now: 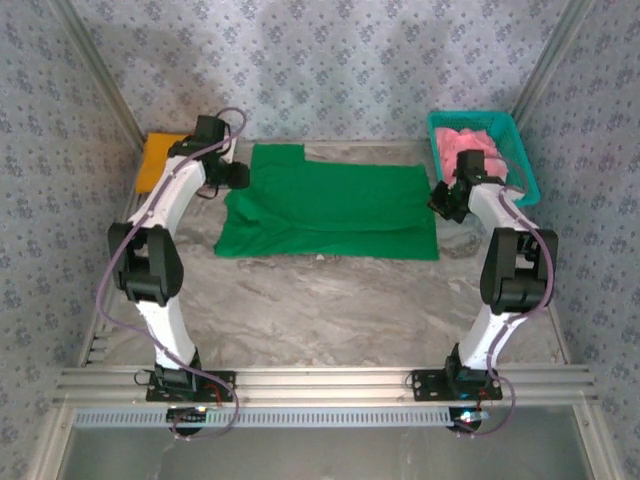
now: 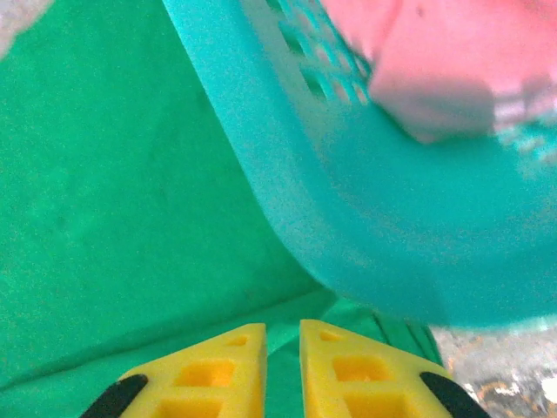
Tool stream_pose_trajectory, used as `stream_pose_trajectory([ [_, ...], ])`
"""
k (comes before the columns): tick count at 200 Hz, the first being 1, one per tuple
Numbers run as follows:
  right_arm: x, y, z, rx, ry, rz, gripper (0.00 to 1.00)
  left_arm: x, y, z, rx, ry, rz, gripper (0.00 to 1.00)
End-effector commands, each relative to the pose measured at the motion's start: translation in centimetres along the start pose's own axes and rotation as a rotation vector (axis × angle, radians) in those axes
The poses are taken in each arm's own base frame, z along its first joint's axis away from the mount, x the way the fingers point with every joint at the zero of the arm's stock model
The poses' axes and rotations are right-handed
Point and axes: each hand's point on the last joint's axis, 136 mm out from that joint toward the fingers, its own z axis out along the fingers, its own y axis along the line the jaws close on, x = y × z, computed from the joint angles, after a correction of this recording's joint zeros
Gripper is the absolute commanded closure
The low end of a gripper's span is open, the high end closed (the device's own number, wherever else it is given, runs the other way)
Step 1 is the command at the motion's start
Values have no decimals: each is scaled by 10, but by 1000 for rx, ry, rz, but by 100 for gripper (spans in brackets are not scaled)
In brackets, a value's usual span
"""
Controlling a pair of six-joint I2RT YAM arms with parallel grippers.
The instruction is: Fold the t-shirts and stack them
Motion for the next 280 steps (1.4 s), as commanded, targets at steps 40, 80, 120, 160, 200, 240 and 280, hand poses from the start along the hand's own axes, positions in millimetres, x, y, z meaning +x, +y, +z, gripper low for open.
stream_pose_trajectory([
  [40,-15,48,-81,-141,-153,-90,66,-15,-18,-99,20,-211,-26,40],
  [80,82,43,-83,-209,-128,-194,100,90,-14,-90,70,-177,-129,53],
  [120,125,18,-49,-159,-11,-162,100,149,-13,-47,87,10,-161,79],
  [160,127,12,-9,-78,59,-142,100,147,-20,-3,112,64,-174,92],
  [200,123,5,18,-17,88,-108,100,157,-17,41,93,142,-177,98],
  [240,127,-6,39,-2,115,-42,100,177,-10,72,64,211,-224,100],
  [280,150,-30,40,-10,169,14,100,209,-4,71,60,273,-276,100],
])
